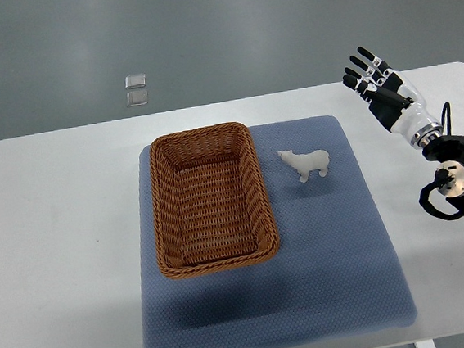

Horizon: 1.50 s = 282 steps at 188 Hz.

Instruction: Place white bear in brown basket with right hand

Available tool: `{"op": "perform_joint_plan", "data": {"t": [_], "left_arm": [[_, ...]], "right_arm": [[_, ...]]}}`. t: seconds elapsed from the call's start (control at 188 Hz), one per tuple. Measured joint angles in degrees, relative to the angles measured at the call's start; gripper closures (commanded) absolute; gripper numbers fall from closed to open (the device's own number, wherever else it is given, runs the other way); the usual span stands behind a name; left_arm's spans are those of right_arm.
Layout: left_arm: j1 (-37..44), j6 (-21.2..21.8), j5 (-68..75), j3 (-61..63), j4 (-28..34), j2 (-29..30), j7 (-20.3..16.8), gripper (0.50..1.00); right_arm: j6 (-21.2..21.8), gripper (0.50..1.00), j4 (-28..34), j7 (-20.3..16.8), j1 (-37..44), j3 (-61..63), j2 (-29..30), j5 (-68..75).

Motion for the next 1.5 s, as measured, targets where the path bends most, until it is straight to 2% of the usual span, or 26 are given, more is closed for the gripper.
{"op": "perform_joint_plan", "data": {"t": [1.007,1.502], "left_arm": [[0.00,-0.01,0.00,0.02,0.00,0.00,0.00,0.500],[0.00,-0.01,0.00,0.01,0.00,0.00,0.00,0.500]], "right_arm": [[-0.36,0.574,-0.21,-0.26,0.19,-0.08,-0.78,-0.29],[-0.14,0.579,-2.26,0.18,1.05,-0.22,-1.45,-1.26]]}}
